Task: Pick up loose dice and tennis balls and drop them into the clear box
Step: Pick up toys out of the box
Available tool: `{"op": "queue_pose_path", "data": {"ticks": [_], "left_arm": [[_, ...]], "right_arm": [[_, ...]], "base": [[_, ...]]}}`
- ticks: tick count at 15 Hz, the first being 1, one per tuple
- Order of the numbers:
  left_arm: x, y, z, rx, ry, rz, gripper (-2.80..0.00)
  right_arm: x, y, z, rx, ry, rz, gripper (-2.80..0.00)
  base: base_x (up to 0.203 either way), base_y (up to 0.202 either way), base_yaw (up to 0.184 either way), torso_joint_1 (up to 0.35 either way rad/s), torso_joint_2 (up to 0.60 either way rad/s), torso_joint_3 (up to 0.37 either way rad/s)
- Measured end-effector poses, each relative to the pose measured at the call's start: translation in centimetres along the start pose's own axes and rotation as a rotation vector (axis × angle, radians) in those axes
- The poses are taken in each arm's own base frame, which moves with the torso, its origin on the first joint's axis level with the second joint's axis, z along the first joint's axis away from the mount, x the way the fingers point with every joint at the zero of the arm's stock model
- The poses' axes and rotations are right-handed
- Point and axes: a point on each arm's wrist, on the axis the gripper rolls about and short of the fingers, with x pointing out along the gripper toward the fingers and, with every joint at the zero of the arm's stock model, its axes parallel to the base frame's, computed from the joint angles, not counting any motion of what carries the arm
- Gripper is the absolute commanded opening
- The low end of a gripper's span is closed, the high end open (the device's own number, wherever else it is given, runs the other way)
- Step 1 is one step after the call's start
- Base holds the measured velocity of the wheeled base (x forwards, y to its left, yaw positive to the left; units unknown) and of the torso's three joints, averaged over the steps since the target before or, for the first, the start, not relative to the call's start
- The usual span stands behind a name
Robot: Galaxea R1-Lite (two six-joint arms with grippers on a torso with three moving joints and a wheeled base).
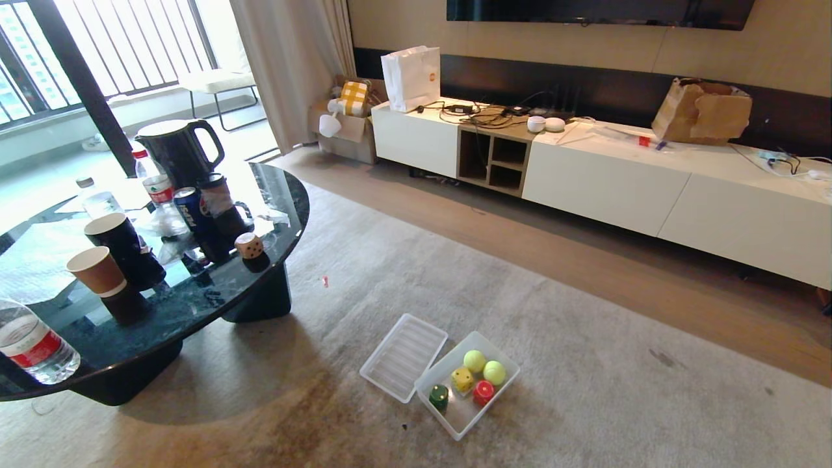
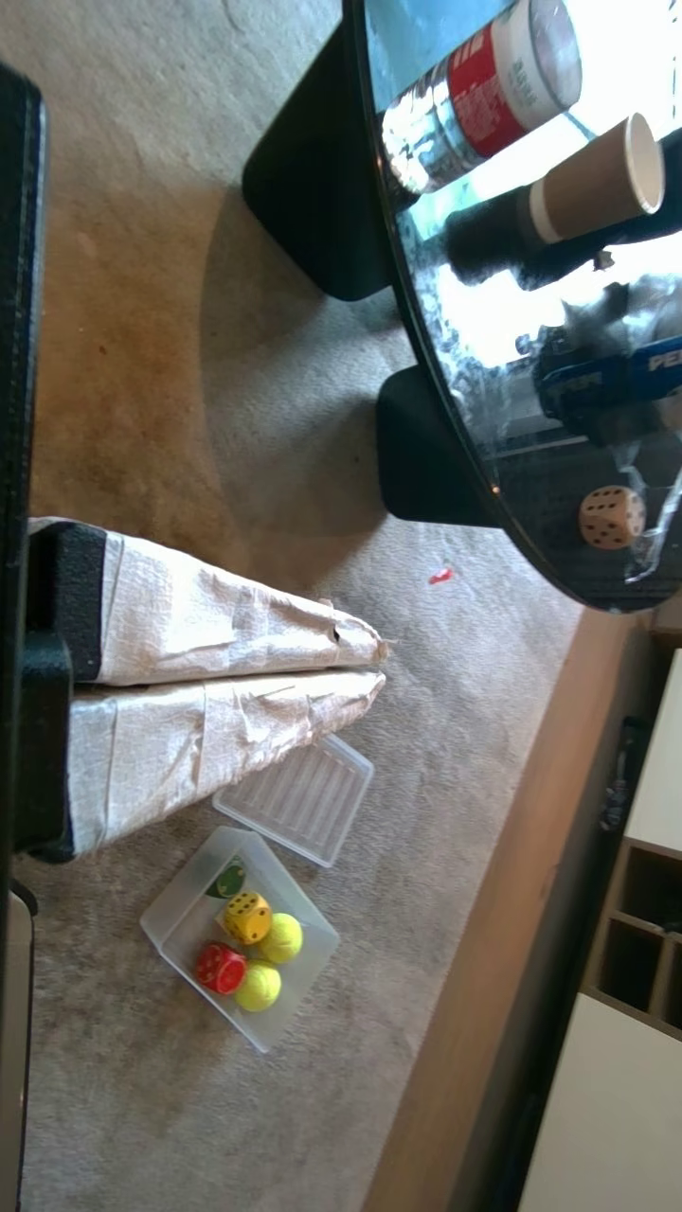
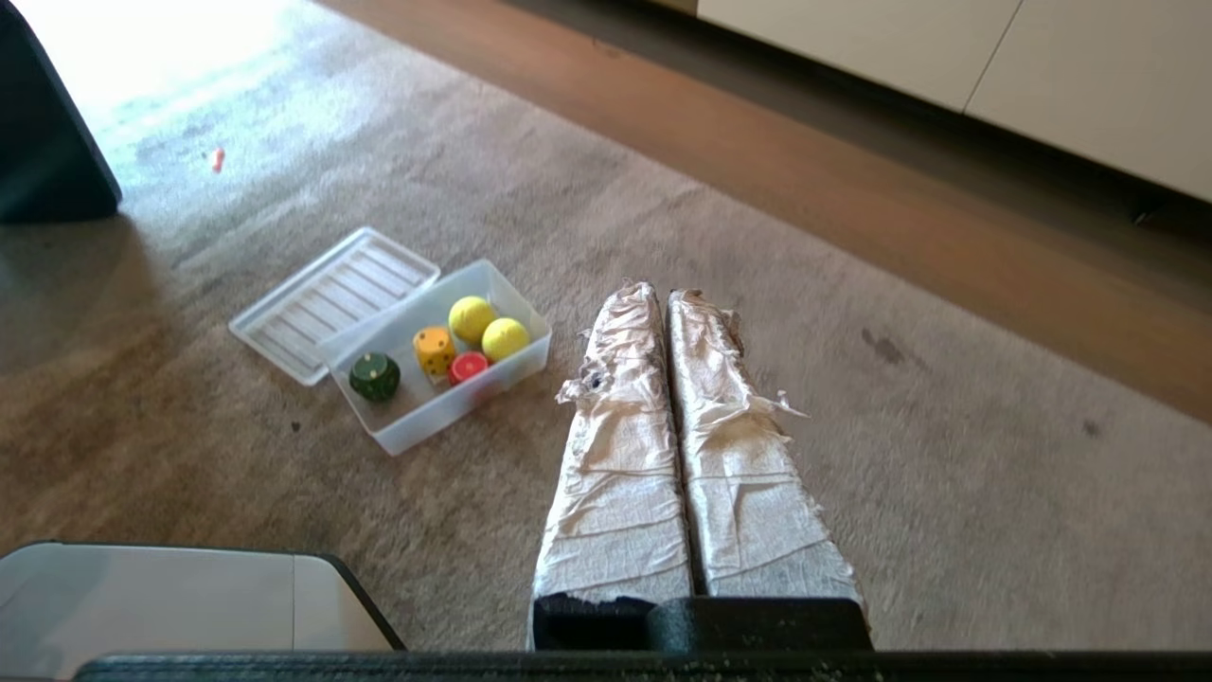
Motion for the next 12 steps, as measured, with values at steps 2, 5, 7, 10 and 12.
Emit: {"op": "queue_pose_path", "data": {"ticks": [2, 5, 7, 10, 12], "left_arm": [[0.00, 0.00, 0.00, 0.000, 0.000, 0.000, -2.80], [0.00, 0.00, 0.00, 0.000, 0.000, 0.000, -2.80], [0.00, 0.00, 0.00, 0.000, 0.000, 0.000, -2.80], [0.00, 0.00, 0.00, 0.000, 0.000, 0.000, -2.80], [0.00, 0.00, 0.01, 0.000, -0.001, 0.000, -2.80]], "right_arm": [[0.00, 0.00, 0.00, 0.000, 0.000, 0.000, -2.80], [0.00, 0.00, 0.00, 0.000, 0.000, 0.000, -2.80], [0.00, 0.00, 0.00, 0.000, 0.000, 0.000, -2.80], [0.00, 0.00, 0.00, 0.001, 0.000, 0.000, -2.80], [0.00, 0.00, 0.00, 0.000, 0.000, 0.000, -2.80]], "base": [[0.000, 0.000, 0.000, 0.002, 0.01, 0.173], [0.000, 0.000, 0.000, 0.002, 0.00, 0.044], [0.000, 0.000, 0.000, 0.000, 0.00, 0.000], [0.000, 0.000, 0.000, 0.000, 0.00, 0.000], [0.002, 0.000, 0.099, 0.001, 0.00, 0.002]]}}
